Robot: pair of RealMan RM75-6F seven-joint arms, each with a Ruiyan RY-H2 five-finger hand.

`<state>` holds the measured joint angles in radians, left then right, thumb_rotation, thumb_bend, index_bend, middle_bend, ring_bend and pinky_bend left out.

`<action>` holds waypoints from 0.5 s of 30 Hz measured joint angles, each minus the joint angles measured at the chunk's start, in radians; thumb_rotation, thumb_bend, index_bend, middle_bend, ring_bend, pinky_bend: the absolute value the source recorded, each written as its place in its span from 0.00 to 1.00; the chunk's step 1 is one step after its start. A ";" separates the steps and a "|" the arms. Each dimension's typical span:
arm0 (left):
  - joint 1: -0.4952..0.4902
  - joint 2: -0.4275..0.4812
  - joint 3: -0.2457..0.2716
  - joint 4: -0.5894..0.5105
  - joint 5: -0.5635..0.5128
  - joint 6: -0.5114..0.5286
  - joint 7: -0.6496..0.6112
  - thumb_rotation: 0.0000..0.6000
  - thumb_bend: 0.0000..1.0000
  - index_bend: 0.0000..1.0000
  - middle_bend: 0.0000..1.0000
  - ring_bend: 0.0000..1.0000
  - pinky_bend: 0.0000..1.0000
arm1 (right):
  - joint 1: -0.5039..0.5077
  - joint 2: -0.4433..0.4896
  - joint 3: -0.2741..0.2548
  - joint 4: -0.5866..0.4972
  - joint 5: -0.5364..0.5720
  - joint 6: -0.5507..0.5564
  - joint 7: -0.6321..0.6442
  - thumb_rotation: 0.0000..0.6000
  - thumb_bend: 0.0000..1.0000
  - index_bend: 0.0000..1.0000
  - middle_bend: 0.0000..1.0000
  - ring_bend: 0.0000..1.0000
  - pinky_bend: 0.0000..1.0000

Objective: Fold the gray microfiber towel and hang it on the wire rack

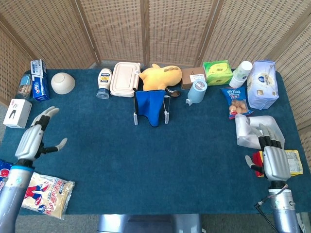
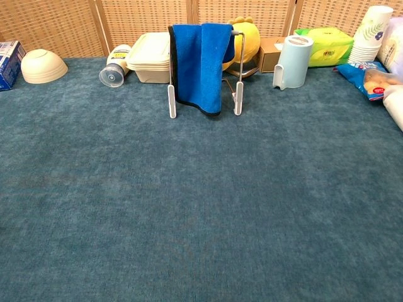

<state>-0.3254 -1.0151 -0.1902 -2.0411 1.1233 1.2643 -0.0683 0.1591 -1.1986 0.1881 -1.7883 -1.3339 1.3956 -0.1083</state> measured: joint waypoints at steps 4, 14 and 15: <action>0.075 0.017 0.060 0.006 0.107 0.062 -0.043 1.00 0.39 0.14 0.02 0.00 0.00 | 0.008 -0.004 -0.001 -0.012 0.007 0.001 -0.036 1.00 0.28 0.06 0.02 0.00 0.00; 0.237 0.016 0.181 0.095 0.304 0.260 -0.047 1.00 0.39 0.20 0.03 0.00 0.00 | 0.011 -0.016 -0.018 -0.016 0.015 0.010 -0.100 1.00 0.28 0.05 0.01 0.00 0.00; 0.250 0.013 0.189 0.106 0.316 0.275 -0.039 1.00 0.39 0.20 0.03 0.00 0.00 | 0.010 -0.017 -0.019 -0.015 0.015 0.013 -0.108 1.00 0.28 0.05 0.01 0.00 0.00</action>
<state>-0.0752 -1.0020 -0.0008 -1.9354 1.4391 1.5396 -0.1075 0.1691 -1.2156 0.1687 -1.8036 -1.3194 1.4086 -0.2167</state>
